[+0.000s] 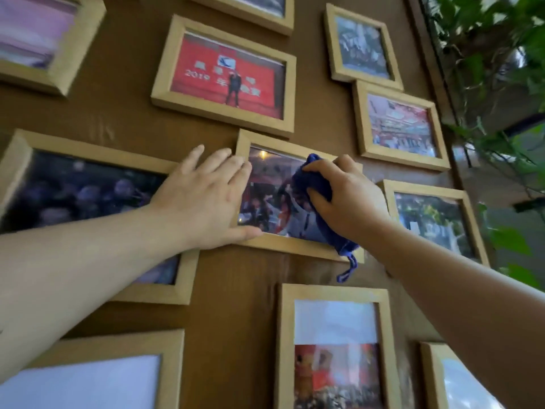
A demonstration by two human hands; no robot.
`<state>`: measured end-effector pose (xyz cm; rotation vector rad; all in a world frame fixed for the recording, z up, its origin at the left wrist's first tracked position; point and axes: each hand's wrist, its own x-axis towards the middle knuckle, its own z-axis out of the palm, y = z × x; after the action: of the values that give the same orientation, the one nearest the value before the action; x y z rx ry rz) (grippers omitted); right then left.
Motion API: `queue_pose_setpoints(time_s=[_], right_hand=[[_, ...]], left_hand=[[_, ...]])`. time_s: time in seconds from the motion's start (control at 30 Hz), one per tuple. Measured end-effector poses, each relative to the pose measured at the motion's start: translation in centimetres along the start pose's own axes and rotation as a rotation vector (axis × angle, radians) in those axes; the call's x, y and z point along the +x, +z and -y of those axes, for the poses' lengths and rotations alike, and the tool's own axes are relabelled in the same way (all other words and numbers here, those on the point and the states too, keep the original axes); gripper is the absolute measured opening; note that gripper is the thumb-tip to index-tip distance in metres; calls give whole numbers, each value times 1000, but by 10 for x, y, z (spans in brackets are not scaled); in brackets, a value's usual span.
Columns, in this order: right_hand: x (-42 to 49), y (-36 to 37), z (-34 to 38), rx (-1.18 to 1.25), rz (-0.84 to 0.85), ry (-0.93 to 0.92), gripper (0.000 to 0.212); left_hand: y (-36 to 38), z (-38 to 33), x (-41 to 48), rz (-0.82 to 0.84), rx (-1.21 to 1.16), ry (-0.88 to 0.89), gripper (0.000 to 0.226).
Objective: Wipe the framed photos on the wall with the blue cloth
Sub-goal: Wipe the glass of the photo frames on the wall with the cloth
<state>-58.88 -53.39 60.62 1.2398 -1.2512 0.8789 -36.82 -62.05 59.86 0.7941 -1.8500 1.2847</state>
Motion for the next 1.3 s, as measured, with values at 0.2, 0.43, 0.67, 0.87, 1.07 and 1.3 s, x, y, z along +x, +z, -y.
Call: queue_pose_setpoints(time_s=[0.2,0.43,0.67,0.87,1.07,1.3], right_hand=[[24,12,44,22,-17,30,39],[26,25,57,-84,12,6,37],[-10,8,-25,-281,75,383,33],[-10,14,11,-201,137,243,37],[-5,25,58,-134,168,-73,42],[-33,10,0,-274,162,174,38]], left_hand=[[11,1,5,73,-75,-105,121],[20,-1,5,35,-114,-63,116],[27,0,4,-64,-110,-20,119],[29,0,5,-66,-119,-8,120],[28,-3,5,-53,-124,-15,117],[32,1,7,-48,-116,-15,121]])
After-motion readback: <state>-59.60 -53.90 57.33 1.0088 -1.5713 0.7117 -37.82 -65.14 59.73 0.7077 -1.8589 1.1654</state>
